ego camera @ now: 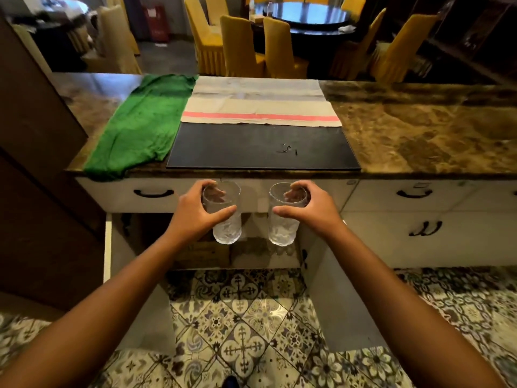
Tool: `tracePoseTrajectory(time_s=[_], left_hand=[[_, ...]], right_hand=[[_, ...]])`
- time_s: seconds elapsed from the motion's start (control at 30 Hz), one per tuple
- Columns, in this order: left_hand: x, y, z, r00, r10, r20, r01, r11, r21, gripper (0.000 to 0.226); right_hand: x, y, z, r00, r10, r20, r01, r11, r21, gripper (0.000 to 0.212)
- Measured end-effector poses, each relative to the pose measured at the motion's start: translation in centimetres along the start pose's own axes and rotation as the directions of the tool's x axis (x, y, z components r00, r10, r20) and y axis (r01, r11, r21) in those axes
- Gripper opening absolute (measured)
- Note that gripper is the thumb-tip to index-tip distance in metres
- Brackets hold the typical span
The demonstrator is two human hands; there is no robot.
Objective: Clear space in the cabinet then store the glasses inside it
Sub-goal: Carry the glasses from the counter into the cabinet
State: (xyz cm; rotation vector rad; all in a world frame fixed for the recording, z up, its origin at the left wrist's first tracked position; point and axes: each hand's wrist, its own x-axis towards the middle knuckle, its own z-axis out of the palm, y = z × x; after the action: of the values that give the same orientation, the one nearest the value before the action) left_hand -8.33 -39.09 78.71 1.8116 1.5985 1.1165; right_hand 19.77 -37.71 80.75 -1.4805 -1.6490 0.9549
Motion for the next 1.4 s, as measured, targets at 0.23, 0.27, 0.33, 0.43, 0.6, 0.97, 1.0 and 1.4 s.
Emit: tracePoseTrajectory(time_s=[0.23,0.27,0.33,0.43,0.6,0.97,1.0,1.4], left_hand=[[-3.6,2.1,4.6,0.999,-0.032,0.002,0.032,0.998,0.055,0.069],[-4.2,2.3,5.2,0.999,-0.042,0.002,0.042,0.997,0.06,0.07],[-5.1,2.5,6.4,0.998,-0.068,0.001,0.067,0.996,0.063,0.073],[-6.6,2.2,8.0,0.993,-0.116,0.012,0.116,0.992,0.057,0.075],[-8.7,1.3,10.2,0.986,-0.166,0.015,0.165,0.986,0.033,0.073],[-8.6,-7.3,16.7,0.977,-0.211,0.014,0.21,0.976,0.05,0.078],[-8.4,-8.0,17.5,0.977,-0.212,0.01,0.212,0.976,0.053,0.078],[-3.0,-22.2,25.6,0.938,-0.342,0.057,0.338,0.939,0.058,0.077]], right_hand=[[-2.1,3.9,-3.2,0.998,0.011,0.06,-0.009,1.0,-0.02,0.079],[-2.5,4.4,-3.6,0.998,0.014,0.065,-0.013,1.0,-0.012,0.08],[-3.4,5.6,-4.3,0.997,0.023,0.067,-0.024,1.0,0.012,0.081],[-4.9,7.6,-5.1,0.996,0.065,0.062,-0.068,0.996,0.051,0.076],[-6.5,9.9,-5.1,0.991,0.123,0.045,-0.128,0.984,0.122,0.068],[-4.2,18.4,0.1,0.99,0.144,0.012,-0.144,0.98,0.136,0.067],[-3.8,19.2,0.6,0.989,0.148,0.011,-0.148,0.981,0.124,0.069],[3.8,31.3,9.8,0.98,0.197,0.008,-0.197,0.975,0.107,0.07]])
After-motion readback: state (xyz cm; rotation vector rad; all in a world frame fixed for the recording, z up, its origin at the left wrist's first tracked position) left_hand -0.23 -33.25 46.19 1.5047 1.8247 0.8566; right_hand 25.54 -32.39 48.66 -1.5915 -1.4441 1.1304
